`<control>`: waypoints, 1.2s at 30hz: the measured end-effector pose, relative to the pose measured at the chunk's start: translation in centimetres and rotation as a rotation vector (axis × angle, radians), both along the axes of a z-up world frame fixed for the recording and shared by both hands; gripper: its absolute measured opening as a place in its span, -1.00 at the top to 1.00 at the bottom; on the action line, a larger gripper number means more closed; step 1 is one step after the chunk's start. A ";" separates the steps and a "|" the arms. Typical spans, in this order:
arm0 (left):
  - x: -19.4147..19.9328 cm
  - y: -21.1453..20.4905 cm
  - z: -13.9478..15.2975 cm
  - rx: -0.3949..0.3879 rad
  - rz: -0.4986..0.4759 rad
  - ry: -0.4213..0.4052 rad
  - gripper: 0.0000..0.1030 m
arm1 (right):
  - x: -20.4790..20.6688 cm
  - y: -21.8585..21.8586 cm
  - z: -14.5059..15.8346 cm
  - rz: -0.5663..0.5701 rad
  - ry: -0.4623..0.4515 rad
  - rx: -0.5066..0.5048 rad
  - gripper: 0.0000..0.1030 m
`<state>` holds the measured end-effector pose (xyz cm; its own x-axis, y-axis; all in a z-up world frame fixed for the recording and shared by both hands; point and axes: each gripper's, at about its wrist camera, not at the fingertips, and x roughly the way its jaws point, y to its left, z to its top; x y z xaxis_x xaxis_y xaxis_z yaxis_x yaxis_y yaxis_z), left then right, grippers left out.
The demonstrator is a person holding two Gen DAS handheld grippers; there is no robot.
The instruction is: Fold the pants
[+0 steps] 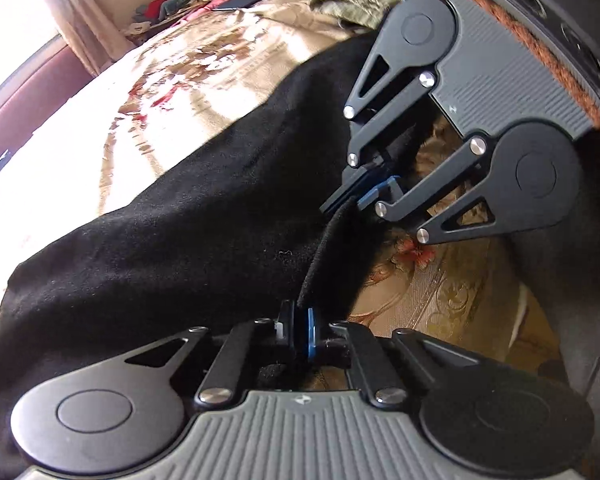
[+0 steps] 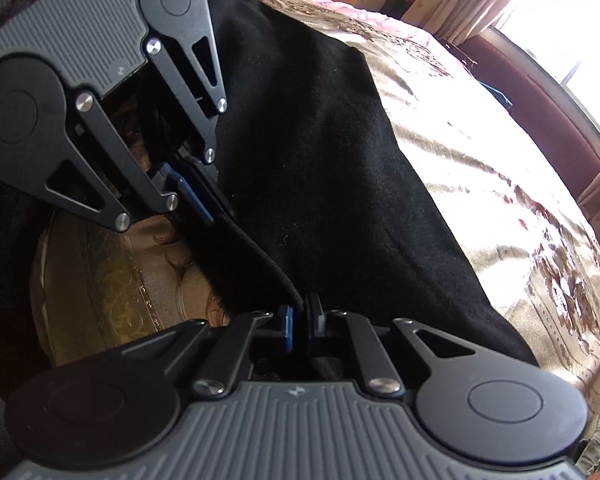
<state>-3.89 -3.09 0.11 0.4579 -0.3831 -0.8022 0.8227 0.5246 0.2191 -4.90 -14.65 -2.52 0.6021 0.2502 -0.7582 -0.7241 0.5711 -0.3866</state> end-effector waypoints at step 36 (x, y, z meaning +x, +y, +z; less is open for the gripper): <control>2.1 -2.4 1.1 0.025 -0.013 0.103 0.26 | 2.2 -14.3 2.8 -0.860 0.007 0.287 0.24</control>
<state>-1.77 -5.47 1.21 0.3680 -0.3678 -0.8540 0.8482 0.5091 0.1463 -2.71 -28.90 0.29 0.6640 -0.1041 -0.7405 -0.0049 0.9896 -0.1435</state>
